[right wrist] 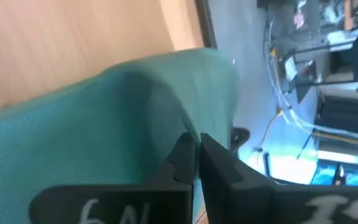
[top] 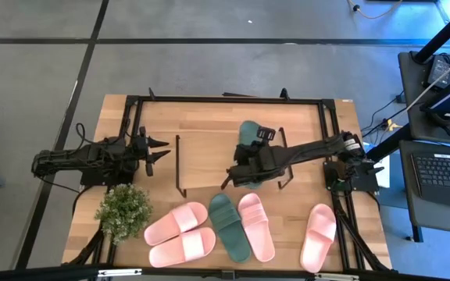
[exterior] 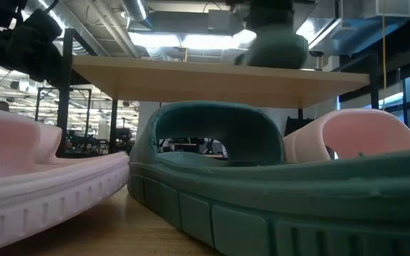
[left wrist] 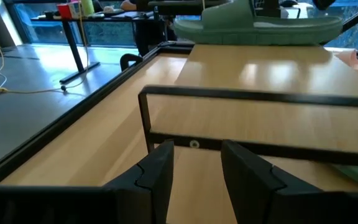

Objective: Pick and place slides into the shelf
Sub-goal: Put the green slide on the shelf

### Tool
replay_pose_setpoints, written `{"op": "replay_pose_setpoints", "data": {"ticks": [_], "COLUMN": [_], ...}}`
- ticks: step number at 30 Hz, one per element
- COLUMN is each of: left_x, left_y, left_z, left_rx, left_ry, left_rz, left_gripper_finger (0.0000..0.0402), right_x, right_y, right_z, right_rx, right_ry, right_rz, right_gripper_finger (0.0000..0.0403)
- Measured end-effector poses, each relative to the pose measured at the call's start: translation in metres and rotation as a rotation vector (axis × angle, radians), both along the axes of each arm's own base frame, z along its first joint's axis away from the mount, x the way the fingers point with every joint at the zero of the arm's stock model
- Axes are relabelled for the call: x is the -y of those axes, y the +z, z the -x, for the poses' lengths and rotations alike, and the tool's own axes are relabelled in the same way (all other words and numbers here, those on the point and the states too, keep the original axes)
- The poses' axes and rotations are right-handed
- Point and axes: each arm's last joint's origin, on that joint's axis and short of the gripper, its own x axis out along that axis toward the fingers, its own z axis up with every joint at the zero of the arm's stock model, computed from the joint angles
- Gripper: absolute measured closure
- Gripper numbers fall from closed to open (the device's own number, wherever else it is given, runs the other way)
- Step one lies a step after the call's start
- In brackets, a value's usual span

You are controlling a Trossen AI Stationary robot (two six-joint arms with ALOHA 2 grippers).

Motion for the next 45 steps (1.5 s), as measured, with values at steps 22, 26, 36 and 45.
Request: {"op": "replay_pose_setpoints", "data": {"ticks": [22, 26, 36, 45], "left_x": [0.000, 0.000, 0.000, 0.000], "left_y": [0.000, 0.000, -0.001, -0.003], "left_z": [0.000, 0.000, 0.000, 0.001], "left_rx": [-0.001, -0.005, -0.007, -0.036], "left_ry": [-0.001, -0.001, -0.001, -0.001], "left_rz": [-0.003, -0.002, -0.002, 0.000], "left_gripper_finger": [0.0274, 0.0274, 0.0274, 0.0274], "right_x": [-0.004, -0.004, -0.004, -0.007], "right_y": [-0.010, -0.008, 0.009, 0.019], "right_z": [0.002, 0.002, 0.001, 0.002], "right_rx": [-0.043, -0.042, 0.004, 0.006], "right_ry": [0.030, 0.029, 0.030, 0.029], "right_rz": [-0.004, -0.016, -0.026, -0.124], "right_gripper_finger": [0.0308, 0.0273, 0.0184, 0.0167]}}
